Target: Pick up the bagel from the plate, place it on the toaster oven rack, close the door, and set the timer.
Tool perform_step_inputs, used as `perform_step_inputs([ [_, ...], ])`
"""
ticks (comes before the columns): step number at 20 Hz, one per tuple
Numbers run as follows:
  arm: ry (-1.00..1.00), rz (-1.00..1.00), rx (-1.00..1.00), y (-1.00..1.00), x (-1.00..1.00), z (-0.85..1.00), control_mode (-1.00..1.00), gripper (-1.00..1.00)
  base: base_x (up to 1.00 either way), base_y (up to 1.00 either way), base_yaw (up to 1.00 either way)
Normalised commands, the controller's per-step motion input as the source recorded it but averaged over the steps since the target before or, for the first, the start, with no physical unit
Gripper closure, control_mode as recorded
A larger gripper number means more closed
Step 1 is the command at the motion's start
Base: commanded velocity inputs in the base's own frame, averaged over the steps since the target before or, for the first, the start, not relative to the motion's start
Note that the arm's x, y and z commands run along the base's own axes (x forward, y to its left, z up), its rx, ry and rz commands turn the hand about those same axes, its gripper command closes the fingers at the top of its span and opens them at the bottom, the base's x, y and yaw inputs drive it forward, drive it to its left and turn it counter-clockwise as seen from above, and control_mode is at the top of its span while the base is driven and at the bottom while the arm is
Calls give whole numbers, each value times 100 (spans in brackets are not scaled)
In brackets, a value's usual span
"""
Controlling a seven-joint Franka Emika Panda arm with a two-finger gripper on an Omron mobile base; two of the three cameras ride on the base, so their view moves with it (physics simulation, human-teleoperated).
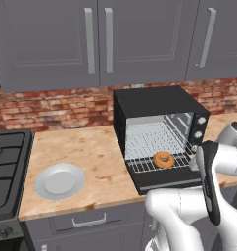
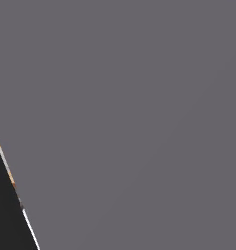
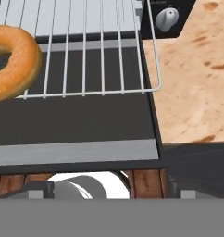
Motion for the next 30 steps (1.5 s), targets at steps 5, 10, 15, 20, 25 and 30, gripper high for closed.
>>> perform_step_inputs([
  [5, 1, 0, 0, -13, 18, -39, -100, -100, 0, 0, 0],
  [10, 0, 0, 0, -6, 29, -34, -100, -100, 0, 0, 0],
  [15, 0, 0, 0, -1, 37, -29, -100, -100, 0, 0, 0],
  [20, 0, 0, 0, -1, 25, -10, -100, -100, 0, 0, 0],
  [25, 0, 0, 1, -4, 30, 0, -100, -100, 0, 0, 0],
  [30, 0, 0, 1, -3, 42, 0, -100, -100, 0, 0, 0],
])
